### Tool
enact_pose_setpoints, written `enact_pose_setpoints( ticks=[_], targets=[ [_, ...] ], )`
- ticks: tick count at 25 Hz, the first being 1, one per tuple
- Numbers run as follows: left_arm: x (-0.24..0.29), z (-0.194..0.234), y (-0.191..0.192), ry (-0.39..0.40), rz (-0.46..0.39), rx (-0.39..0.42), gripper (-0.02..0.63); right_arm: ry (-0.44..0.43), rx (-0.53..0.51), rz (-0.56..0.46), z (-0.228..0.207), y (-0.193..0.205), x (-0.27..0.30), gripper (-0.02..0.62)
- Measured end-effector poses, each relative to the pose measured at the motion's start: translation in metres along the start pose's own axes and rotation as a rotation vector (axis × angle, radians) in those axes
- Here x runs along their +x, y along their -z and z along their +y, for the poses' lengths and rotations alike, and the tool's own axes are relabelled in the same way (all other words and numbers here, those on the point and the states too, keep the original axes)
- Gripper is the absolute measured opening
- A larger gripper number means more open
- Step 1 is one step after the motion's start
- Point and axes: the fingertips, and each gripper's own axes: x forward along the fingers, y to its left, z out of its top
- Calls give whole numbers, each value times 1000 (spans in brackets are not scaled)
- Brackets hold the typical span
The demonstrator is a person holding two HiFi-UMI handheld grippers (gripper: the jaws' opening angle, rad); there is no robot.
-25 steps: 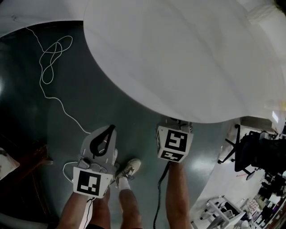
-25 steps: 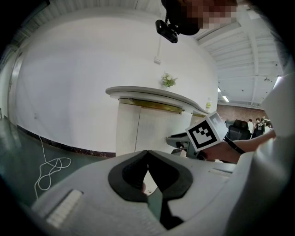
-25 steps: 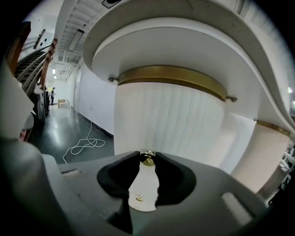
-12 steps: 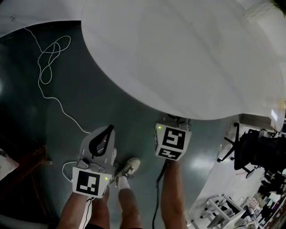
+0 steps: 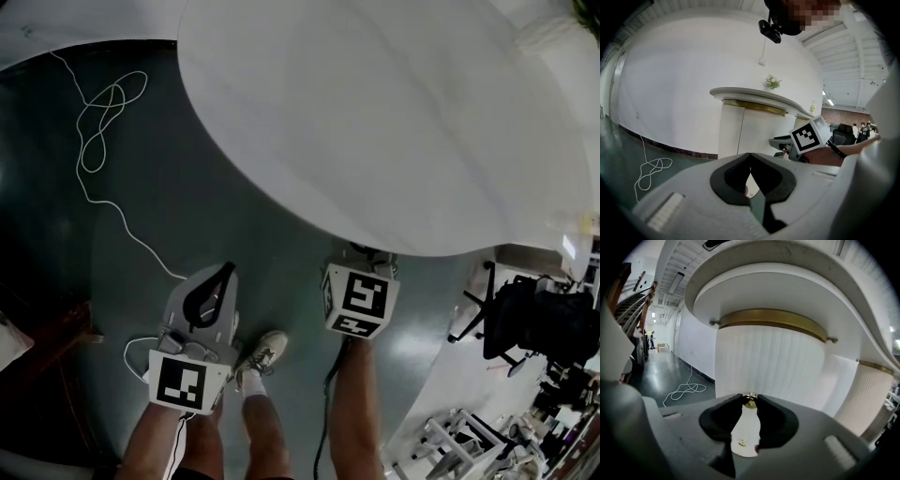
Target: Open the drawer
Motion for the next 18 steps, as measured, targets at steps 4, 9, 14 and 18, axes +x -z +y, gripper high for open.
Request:
enact_pose_setpoints(
  ticks=[4, 9, 14, 18],
  targets=[
    [0, 2, 1, 3, -2, -1, 11, -5, 1, 8, 3, 1, 0, 104],
    [3, 5, -1, 8, 5, -1, 9, -18, 6, -5, 8, 8, -18, 104],
    [2, 6, -5, 14, -9, 13, 9, -25, 25, -2, 20, 24, -48, 104],
    [2, -6, -9, 33, -12, 35, 11, -14, 44, 4, 24, 30, -63, 106]
  ],
)
